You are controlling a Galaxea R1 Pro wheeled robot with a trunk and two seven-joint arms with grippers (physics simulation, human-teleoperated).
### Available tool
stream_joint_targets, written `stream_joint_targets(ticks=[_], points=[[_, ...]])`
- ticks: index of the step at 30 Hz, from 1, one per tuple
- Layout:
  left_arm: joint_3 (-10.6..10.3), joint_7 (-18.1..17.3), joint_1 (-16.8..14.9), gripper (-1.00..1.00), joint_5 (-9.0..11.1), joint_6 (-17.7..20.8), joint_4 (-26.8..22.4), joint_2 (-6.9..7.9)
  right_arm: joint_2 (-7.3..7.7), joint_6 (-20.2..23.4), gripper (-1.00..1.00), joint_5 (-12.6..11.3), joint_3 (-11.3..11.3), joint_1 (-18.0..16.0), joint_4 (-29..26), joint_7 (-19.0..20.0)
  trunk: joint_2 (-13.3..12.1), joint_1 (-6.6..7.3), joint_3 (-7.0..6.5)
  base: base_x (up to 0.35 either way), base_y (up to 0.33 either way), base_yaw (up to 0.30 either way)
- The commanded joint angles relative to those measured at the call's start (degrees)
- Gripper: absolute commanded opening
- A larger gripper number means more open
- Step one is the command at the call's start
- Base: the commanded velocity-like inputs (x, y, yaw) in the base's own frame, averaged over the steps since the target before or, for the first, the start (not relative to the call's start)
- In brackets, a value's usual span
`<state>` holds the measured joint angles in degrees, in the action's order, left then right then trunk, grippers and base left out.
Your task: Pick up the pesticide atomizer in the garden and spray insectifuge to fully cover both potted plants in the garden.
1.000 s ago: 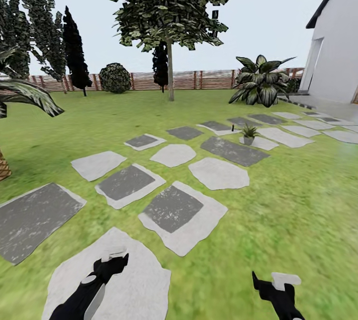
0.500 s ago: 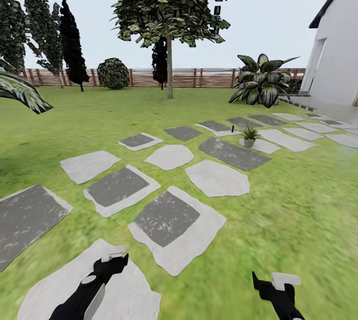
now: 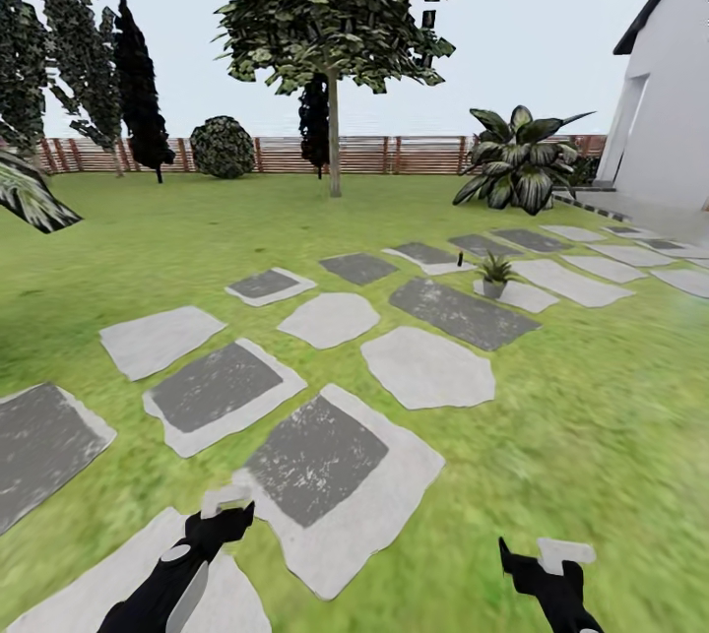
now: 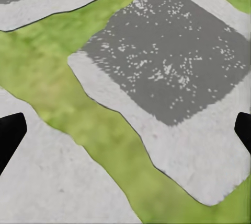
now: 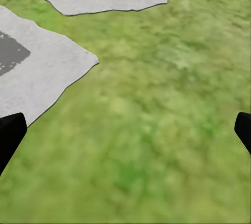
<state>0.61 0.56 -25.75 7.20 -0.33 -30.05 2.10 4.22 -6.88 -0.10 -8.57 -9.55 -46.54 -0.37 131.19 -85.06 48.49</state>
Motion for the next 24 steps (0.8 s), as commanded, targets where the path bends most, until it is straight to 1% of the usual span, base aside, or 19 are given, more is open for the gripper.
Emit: stream_joint_targets(ticks=[1, 15, 24], points=[[-0.07, 0.06, -0.02, 1.00, 0.60, -0.03, -0.01, 0.01, 0.00, -0.18, 1.00, 0.01, 0.01, -0.03, 0.05, -0.03, 0.02, -0.02, 0.06, 0.332, -0.127, 0.000], [-0.03, 0.06, -0.02, 1.00, 0.60, -0.06, -0.01, 0.01, 0.00, -0.14, 1.00, 0.09, 0.04, -0.03, -0.03, 0.01, 0.02, -0.02, 0.06, 0.332, -0.118, 0.000], [-0.02, 0.06, -0.01, 1.00, 0.60, -0.08, -0.01, 0.01, 0.00, -0.15, 1.00, 0.07, -0.01, -0.03, -0.48, -0.07, 0.02, -0.02, 0.06, 0.332, -0.030, 0.000]])
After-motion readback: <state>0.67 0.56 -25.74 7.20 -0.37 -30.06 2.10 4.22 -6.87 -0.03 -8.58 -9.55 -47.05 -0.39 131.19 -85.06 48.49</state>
